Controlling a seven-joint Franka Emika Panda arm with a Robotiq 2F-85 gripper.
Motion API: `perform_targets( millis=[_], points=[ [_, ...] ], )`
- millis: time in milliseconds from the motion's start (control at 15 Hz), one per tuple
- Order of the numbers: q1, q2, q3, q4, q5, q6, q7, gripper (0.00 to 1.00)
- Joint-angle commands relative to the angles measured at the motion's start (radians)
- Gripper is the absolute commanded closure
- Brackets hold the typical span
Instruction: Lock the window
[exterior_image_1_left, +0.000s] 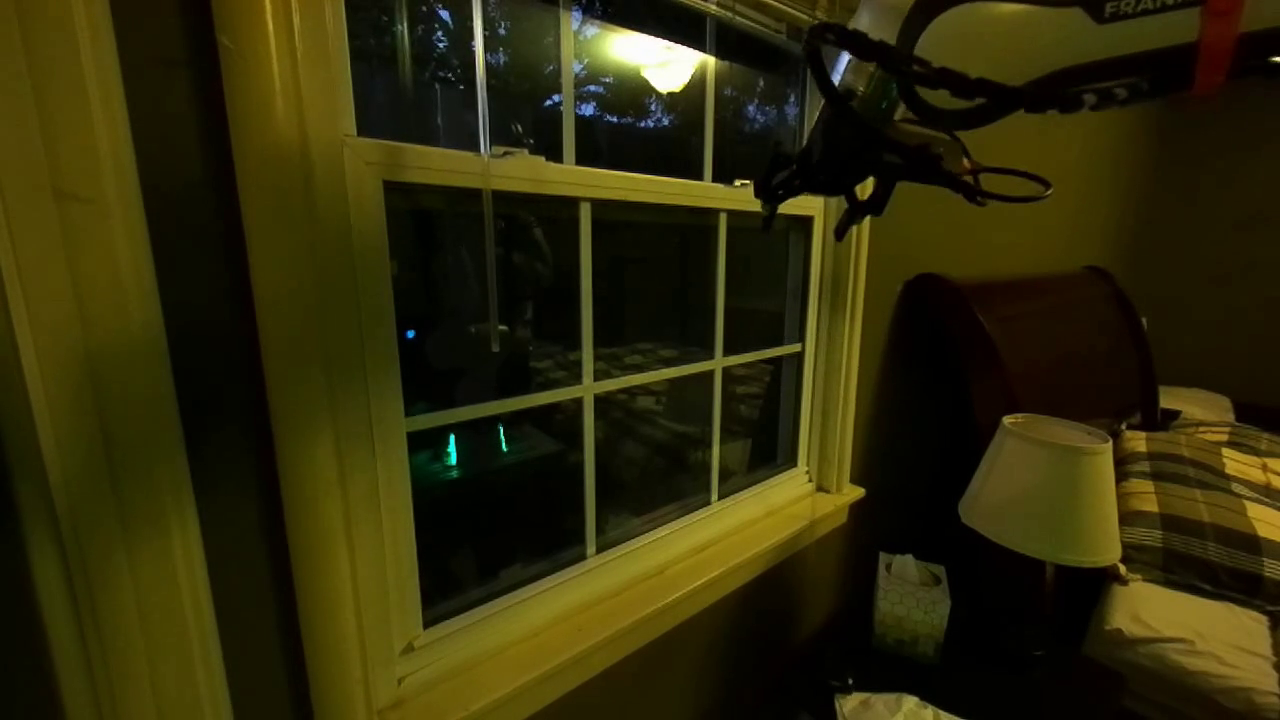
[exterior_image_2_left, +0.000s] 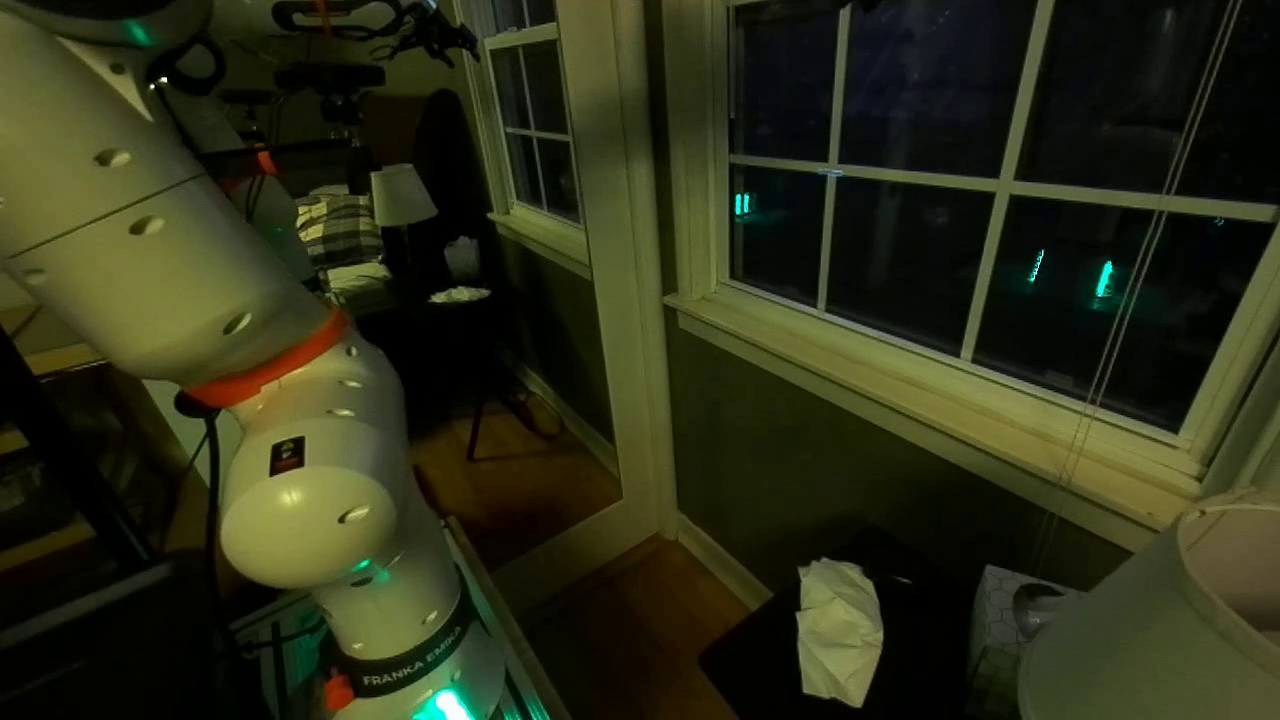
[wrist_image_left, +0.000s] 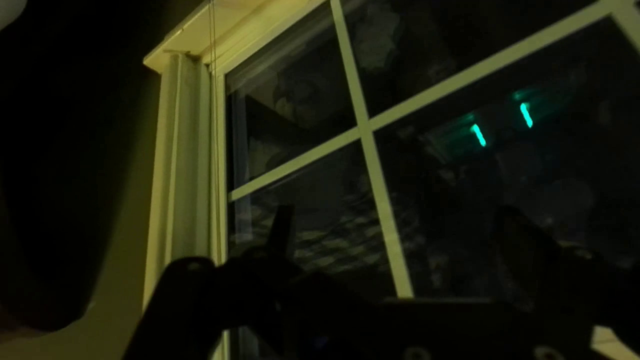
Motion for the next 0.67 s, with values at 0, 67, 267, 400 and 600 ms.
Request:
perform_targets(
  millis=[0,67,267,400,600],
  points=[
    [0.037,0.028,-0.033,0.036,-0.041,-0.009,0.042,0.00],
    [0.036,0.045,-0.036,0.055,-0.053,-0.007,0.060,0.00],
    [0.038,0.065,-0.038,0.075,-0.060,-0.008,0.074,0.00],
    [0.013,0.108,-0.018,0.109,-0.161,0.056,0.168,0.00],
    [0.002,0.184,-0.007,0.207,-0.342,0.060,0.354,0.00]
  ],
)
